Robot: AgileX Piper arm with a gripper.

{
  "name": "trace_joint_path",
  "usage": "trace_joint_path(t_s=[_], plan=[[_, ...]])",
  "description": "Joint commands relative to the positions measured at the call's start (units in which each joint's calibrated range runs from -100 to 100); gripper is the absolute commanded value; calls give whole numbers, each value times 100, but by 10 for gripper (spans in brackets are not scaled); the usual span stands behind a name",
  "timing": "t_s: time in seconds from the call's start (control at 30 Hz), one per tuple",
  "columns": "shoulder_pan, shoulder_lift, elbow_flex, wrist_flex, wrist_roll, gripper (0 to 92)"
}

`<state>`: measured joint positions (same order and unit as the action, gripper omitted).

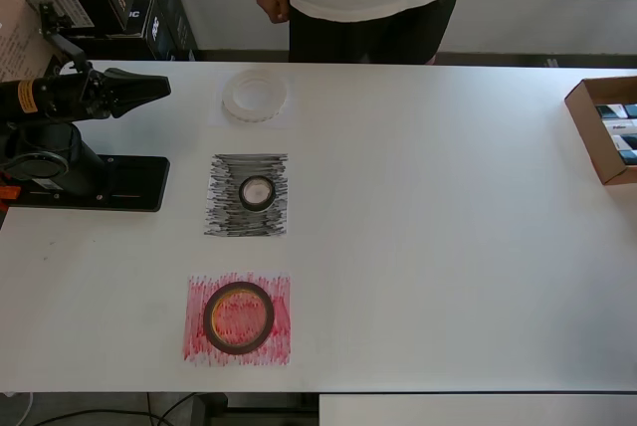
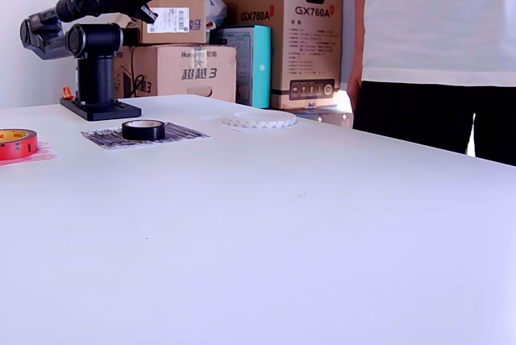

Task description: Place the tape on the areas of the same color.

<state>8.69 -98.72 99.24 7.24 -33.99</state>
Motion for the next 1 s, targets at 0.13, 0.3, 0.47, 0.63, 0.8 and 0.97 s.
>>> trace_joint_path(t_s=[0.13, 0.3, 0.47, 0.63, 0.8, 0.97], plan=[[-7, -53, 13, -109, -5, 0], [-23, -44, 13, 171, 11, 1], [-23, -53, 13, 468, 11, 1], [-15, -44, 4, 477, 11, 1], [-15, -44, 4, 477, 11, 1], [-15, -44, 4, 477, 11, 1]])
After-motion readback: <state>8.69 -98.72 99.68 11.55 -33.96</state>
